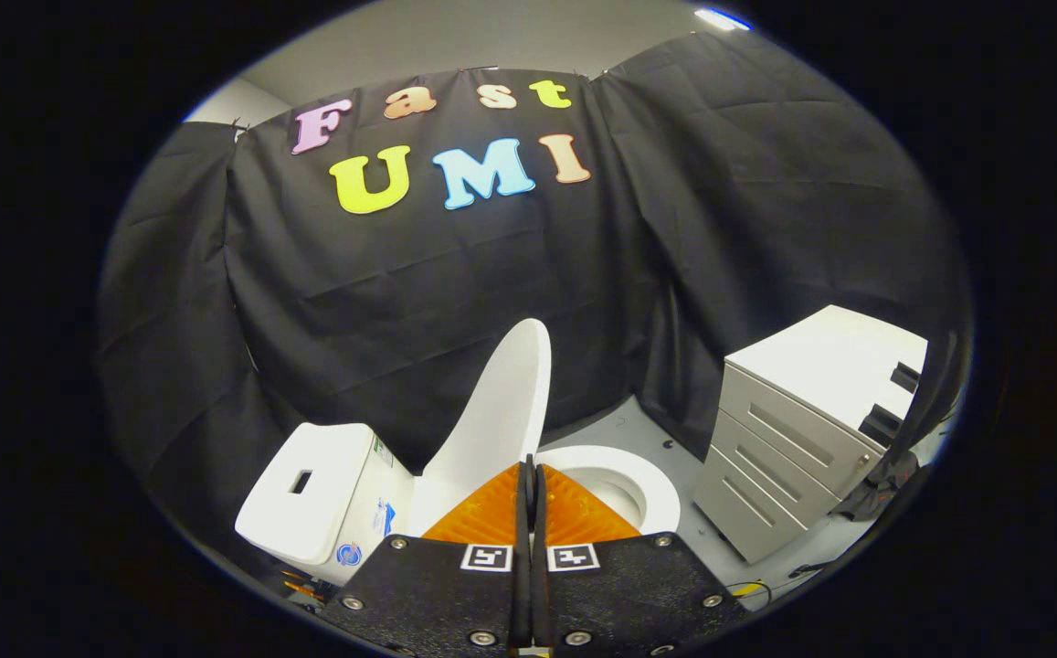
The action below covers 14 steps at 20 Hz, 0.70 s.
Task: Open the toilet lid.
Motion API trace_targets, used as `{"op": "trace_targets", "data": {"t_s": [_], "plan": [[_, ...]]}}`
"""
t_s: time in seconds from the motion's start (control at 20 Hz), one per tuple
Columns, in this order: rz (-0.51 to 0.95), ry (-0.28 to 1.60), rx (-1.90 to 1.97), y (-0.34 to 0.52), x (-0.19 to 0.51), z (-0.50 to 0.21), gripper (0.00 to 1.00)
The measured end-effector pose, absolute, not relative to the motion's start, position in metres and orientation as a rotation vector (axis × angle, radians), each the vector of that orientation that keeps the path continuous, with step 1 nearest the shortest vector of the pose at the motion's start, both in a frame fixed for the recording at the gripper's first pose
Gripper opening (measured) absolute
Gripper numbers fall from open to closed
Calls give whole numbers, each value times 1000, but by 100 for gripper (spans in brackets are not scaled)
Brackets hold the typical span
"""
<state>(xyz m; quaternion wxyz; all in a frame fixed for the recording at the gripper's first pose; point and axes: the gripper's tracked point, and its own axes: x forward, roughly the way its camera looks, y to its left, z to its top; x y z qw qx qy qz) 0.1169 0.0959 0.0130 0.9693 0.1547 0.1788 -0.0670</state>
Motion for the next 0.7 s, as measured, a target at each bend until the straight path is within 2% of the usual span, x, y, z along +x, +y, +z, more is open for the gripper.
{"op": "trace_targets", "data": {"t_s": [0.7], "plan": [[-80,301,151,154,117,52,0]]}}
